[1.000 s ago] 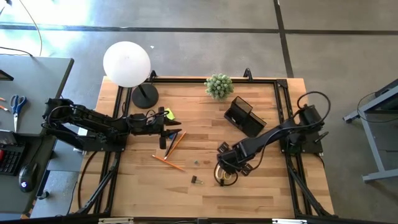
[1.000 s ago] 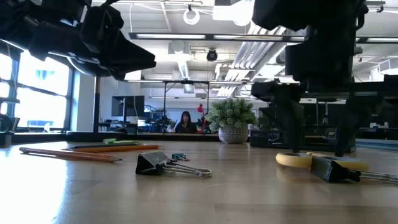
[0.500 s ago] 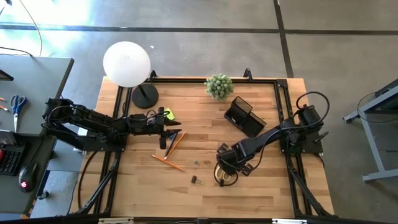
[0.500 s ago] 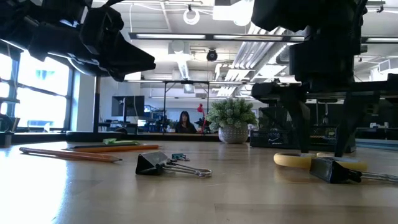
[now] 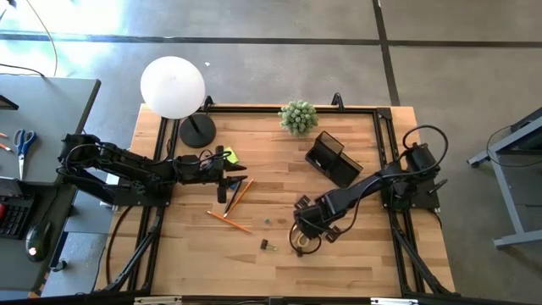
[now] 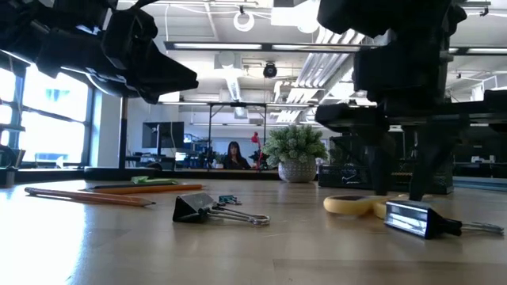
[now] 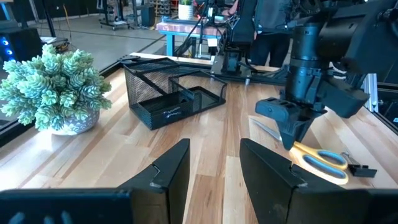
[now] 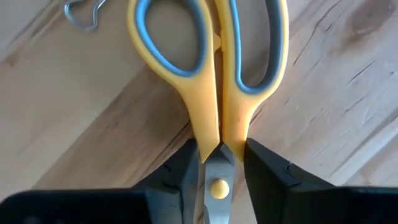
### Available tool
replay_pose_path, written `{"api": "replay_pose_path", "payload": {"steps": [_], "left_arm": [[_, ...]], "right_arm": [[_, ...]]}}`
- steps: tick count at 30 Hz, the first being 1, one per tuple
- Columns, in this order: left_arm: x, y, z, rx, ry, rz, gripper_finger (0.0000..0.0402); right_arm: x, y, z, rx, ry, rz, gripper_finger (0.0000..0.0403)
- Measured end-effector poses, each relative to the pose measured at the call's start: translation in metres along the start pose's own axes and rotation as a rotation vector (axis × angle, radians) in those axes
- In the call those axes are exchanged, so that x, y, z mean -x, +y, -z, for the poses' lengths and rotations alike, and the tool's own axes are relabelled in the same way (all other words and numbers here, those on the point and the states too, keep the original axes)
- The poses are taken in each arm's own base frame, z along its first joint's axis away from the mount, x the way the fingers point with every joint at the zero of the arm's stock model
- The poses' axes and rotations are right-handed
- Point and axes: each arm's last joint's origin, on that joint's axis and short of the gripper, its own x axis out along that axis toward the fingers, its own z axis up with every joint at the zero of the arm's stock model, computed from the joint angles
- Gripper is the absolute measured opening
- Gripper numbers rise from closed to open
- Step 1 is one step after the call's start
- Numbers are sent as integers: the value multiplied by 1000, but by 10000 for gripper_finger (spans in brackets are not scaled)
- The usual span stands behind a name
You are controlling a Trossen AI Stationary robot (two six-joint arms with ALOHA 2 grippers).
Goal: Pick and place office supplies into organizer
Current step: Put the yellow scissors into the desk organizer
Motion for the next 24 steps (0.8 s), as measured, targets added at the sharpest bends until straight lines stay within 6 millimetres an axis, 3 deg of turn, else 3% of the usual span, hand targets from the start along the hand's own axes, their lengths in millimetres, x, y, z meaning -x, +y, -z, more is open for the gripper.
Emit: {"api": "replay_pose_path", "payload": {"steps": [6,11,24], "left_arm": [[0,0,0,0,0,0,129],[0,0,0,0,1,0,129],[0,0,0,0,2,0,129]], "right_arm": [[5,-1,0,-12,-5,27,101],[24,-7,2,-73,-27,106,102],[106,-31,30,-346,-151,349,104]]}}
